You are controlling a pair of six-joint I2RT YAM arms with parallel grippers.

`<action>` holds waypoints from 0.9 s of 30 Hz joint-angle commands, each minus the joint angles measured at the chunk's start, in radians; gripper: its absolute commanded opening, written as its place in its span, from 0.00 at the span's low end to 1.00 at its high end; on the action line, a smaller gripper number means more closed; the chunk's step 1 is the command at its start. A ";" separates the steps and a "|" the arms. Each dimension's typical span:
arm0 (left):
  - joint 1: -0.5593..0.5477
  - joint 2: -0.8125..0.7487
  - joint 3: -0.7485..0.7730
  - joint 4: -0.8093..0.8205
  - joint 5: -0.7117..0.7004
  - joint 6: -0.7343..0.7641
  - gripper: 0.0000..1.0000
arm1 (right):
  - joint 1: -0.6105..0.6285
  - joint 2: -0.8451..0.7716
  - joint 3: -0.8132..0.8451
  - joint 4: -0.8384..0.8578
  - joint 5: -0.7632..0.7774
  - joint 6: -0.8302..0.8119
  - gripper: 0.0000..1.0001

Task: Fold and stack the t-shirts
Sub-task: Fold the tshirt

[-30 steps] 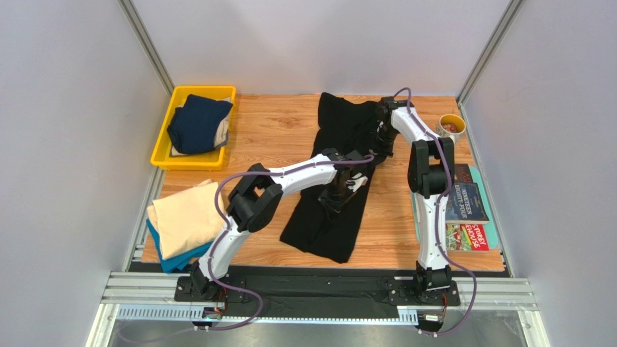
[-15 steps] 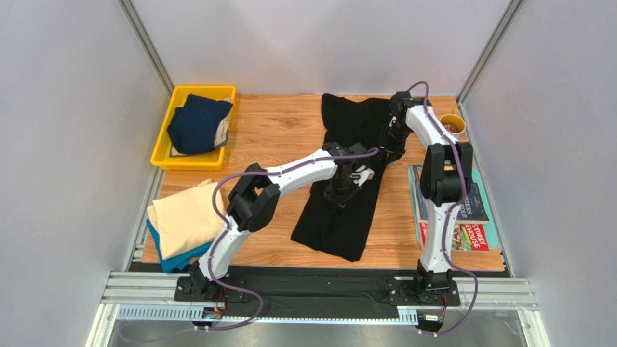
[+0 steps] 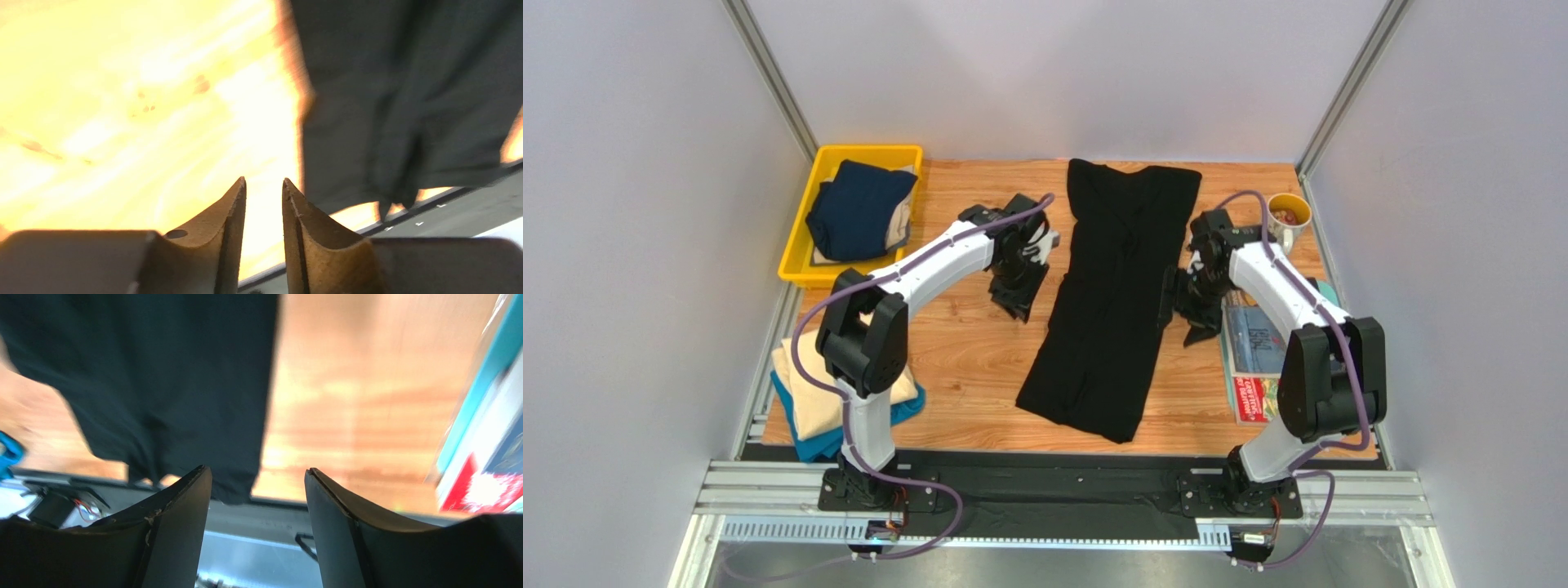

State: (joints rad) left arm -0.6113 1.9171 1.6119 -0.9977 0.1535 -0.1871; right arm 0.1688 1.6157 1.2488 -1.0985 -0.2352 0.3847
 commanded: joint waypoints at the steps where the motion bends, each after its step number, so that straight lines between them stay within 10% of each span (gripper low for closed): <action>1: 0.044 -0.052 -0.164 0.079 0.092 0.001 0.36 | 0.001 -0.181 -0.196 0.078 -0.058 0.068 0.63; 14: 0.058 -0.138 -0.369 0.143 0.434 0.035 0.40 | 0.006 -0.303 -0.526 0.196 -0.311 0.075 0.62; 27: 0.058 -0.026 -0.440 0.195 0.471 -0.009 0.43 | 0.089 -0.146 -0.551 0.305 -0.282 0.152 0.63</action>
State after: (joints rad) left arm -0.5529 1.8500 1.1721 -0.8356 0.5838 -0.1848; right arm 0.2333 1.4422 0.7017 -0.8799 -0.4908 0.4984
